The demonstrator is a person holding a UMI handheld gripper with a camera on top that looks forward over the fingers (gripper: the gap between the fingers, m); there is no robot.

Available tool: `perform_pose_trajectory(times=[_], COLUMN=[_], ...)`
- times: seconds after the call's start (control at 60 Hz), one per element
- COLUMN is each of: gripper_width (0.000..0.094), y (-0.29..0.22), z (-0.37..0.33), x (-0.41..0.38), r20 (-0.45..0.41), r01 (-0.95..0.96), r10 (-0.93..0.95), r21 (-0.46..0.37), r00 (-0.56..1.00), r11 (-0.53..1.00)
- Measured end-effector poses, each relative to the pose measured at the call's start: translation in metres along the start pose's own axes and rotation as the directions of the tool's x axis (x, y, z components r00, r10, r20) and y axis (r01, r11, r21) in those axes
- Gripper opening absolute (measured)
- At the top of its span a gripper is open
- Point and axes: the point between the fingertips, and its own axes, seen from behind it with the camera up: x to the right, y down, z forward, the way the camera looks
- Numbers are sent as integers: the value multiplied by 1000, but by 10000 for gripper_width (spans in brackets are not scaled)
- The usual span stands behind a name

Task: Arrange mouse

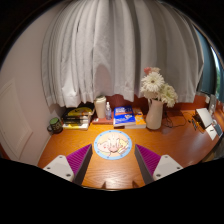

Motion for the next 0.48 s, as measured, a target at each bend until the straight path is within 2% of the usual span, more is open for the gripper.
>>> perform_pose_trajectory(times=[0.483], gripper_width=[849], y=[16], z=[-84], x=[13], r20=[1], r01=[7], r10=[-7], r21=[69], r00=[1000], r11=[998])
